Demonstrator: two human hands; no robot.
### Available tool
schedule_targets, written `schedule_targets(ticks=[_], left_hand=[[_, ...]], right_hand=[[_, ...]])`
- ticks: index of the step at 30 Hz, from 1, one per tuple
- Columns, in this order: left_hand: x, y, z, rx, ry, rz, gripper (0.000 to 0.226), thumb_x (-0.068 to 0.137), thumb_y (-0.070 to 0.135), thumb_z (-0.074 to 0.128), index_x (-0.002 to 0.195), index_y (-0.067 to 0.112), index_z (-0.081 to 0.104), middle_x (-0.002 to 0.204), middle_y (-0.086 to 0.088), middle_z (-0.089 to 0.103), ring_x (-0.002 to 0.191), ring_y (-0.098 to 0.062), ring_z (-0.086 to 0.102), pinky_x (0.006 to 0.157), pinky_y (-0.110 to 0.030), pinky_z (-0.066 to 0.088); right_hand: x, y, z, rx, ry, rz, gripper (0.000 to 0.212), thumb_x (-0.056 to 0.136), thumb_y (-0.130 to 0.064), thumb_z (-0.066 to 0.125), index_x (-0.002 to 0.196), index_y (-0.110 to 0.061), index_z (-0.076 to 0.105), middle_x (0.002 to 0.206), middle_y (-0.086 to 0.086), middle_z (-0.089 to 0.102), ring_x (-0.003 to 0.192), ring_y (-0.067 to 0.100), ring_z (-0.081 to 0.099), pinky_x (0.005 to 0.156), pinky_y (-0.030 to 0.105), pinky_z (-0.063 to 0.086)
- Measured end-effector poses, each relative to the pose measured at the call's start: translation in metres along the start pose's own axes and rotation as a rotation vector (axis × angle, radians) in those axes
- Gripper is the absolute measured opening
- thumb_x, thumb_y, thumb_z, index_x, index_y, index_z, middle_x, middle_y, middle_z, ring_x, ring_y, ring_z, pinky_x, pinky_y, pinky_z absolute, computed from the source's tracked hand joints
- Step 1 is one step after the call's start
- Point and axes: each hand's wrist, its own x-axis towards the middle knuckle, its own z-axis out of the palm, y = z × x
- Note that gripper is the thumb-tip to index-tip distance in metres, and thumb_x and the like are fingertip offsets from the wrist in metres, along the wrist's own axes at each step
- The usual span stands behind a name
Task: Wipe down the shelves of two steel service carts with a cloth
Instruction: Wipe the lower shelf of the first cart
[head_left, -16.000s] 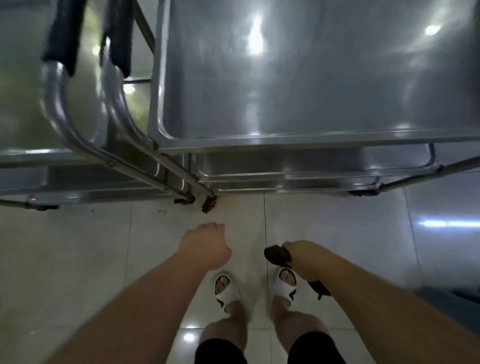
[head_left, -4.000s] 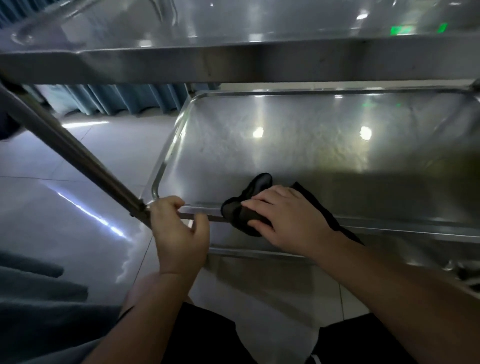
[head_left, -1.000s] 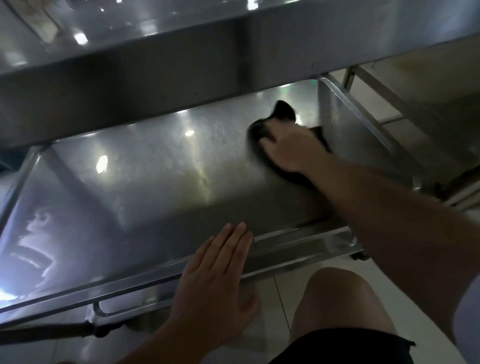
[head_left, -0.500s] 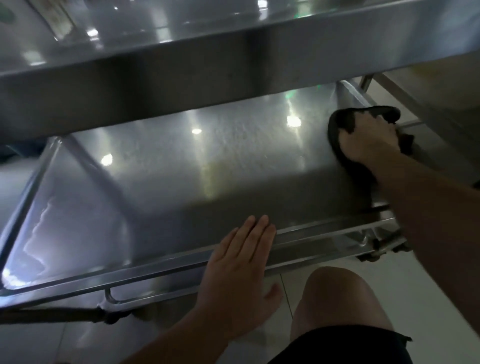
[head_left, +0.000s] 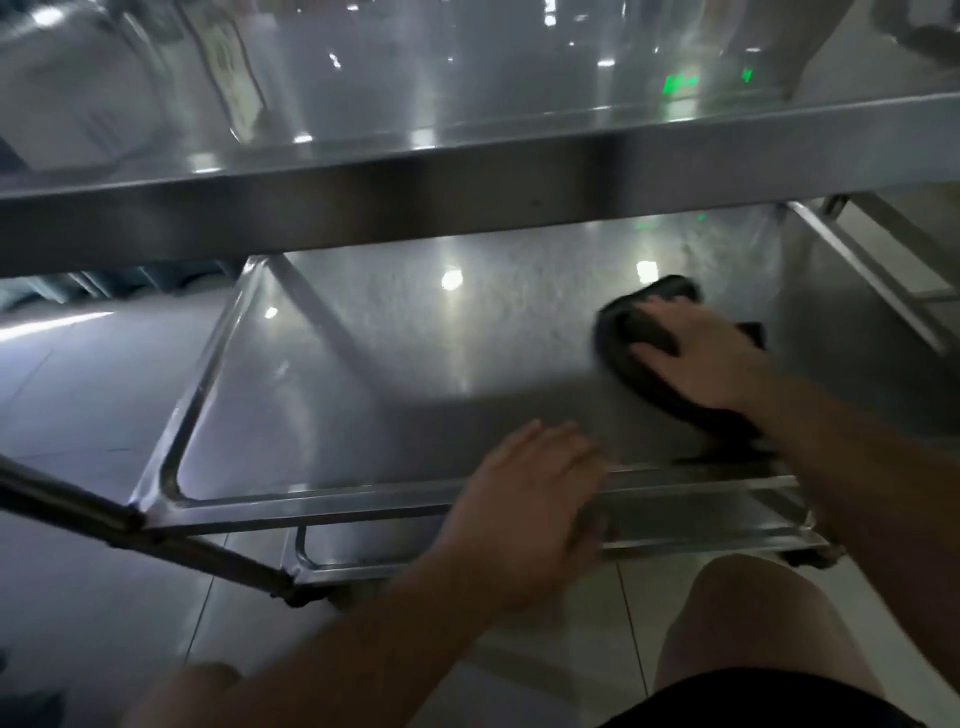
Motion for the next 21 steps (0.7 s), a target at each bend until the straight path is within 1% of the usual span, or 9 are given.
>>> schedule_targets(ticks=[4,7,9,11,13,15,16,18,21], left_hand=[[-0.044,-0.098,-0.047,0.094,0.094,-0.446,0.061,0.101,0.053,0.036,0.142,0.016,0.063,0.146,-0.009,0.061,0.131,-0.033,0.058,0.114,-0.045,0.042],[-0.074,-0.147,-0.058,0.128,0.058,-0.719,0.057,0.107,0.055,0.033,0.151,0.023,0.05,0.16,-0.007,0.047,0.147,-0.029,0.044,0.12,-0.051,0.035],[-0.08,-0.153,-0.05,0.127,0.033,-0.765,0.056,0.108,0.055,0.035,0.156,0.028,0.041,0.166,-0.006,0.039,0.154,-0.028,0.034,0.124,-0.052,0.028],[-0.078,-0.151,-0.043,0.111,0.051,-0.767,0.055,0.108,0.055,0.033,0.156,0.029,0.04,0.166,-0.006,0.04,0.154,-0.027,0.034,0.125,-0.051,0.027],[-0.078,-0.153,-0.042,0.104,0.061,-0.769,0.054,0.109,0.052,0.031,0.156,0.028,0.04,0.166,-0.005,0.04,0.154,-0.027,0.034,0.126,-0.05,0.026],[-0.081,-0.155,-0.044,0.097,0.061,-0.772,0.053,0.11,0.049,0.03,0.157,0.027,0.039,0.166,-0.004,0.04,0.154,-0.026,0.033,0.127,-0.049,0.025],[-0.082,-0.155,-0.044,0.092,0.063,-0.772,0.053,0.11,0.049,0.03,0.158,0.027,0.039,0.166,-0.003,0.04,0.155,-0.025,0.033,0.127,-0.05,0.025],[-0.082,-0.151,-0.043,0.093,0.065,-0.777,0.053,0.11,0.049,0.031,0.158,0.028,0.039,0.166,-0.002,0.039,0.156,-0.025,0.031,0.127,-0.051,0.023],[-0.079,-0.148,-0.042,0.107,0.057,-0.787,0.055,0.109,0.051,0.031,0.158,0.028,0.038,0.168,-0.004,0.036,0.158,-0.027,0.027,0.128,-0.051,0.021]], right_hand=[[0.01,0.04,-0.009,-0.073,-0.001,0.501,0.061,0.1,-0.05,0.049,0.15,-0.015,0.048,0.152,0.017,0.051,0.139,0.045,0.044,0.116,0.055,0.038],[0.028,-0.013,0.002,-0.069,0.019,0.696,0.065,0.102,-0.053,0.041,0.153,-0.013,0.043,0.158,0.015,0.044,0.147,0.042,0.035,0.119,0.057,0.031],[0.036,-0.079,0.017,-0.018,0.005,0.616,0.065,0.102,-0.057,0.041,0.149,-0.013,0.047,0.153,0.017,0.048,0.142,0.041,0.041,0.116,0.054,0.037],[0.031,-0.147,0.041,0.008,-0.03,0.318,0.064,0.097,-0.063,0.047,0.143,-0.018,0.051,0.147,0.017,0.053,0.137,0.04,0.048,0.113,0.051,0.042],[0.015,-0.196,0.058,0.003,-0.152,-0.051,0.073,0.097,-0.069,0.044,0.155,-0.024,0.042,0.162,0.006,0.042,0.151,0.033,0.035,0.122,0.051,0.031],[-0.004,-0.202,0.059,0.018,-0.25,-0.22,0.08,0.096,-0.077,0.035,0.163,-0.034,0.028,0.172,-0.009,0.025,0.16,0.019,0.016,0.128,0.046,0.016],[-0.014,-0.19,0.054,0.035,-0.261,-0.226,0.081,0.094,-0.079,0.033,0.163,-0.038,0.027,0.172,-0.013,0.023,0.16,0.015,0.014,0.129,0.043,0.014],[-0.031,-0.149,0.038,0.05,-0.21,-0.157,0.079,0.092,-0.077,0.043,0.16,-0.037,0.036,0.169,-0.011,0.032,0.158,0.018,0.023,0.128,0.04,0.02],[-0.041,-0.061,0.009,0.035,-0.09,0.122,0.071,0.093,-0.06,0.058,0.152,-0.022,0.05,0.159,0.01,0.05,0.146,0.034,0.044,0.123,0.047,0.033]])
